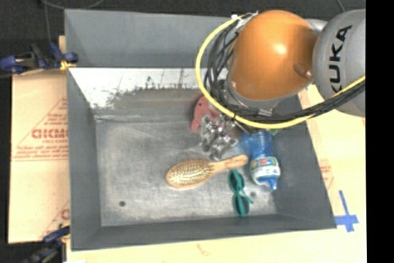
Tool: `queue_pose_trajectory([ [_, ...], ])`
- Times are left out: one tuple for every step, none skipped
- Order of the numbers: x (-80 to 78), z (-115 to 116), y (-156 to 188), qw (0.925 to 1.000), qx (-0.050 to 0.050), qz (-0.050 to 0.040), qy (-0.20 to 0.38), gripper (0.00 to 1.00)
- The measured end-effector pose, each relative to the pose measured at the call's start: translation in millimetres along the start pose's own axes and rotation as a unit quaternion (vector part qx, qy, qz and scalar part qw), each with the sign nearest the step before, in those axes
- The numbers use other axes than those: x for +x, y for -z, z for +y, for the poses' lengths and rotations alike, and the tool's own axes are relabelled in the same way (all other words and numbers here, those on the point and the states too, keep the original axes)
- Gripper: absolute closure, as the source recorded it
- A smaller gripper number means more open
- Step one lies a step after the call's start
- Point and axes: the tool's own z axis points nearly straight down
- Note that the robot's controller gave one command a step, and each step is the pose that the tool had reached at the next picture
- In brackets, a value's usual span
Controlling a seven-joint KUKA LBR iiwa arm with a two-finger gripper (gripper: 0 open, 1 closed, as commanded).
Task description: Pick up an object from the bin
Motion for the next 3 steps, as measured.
queue_pose_trajectory([
  [0.4,2,-2,1.0000,-0.003,0.0017,0.000,0.00],
  [0.5,2,-2,1.0000,-0.003,0.0018,0.000,0.00],
  [-10.5,-2,-50,1.0000,0.000,-0.0016,-0.009,0.00],
])
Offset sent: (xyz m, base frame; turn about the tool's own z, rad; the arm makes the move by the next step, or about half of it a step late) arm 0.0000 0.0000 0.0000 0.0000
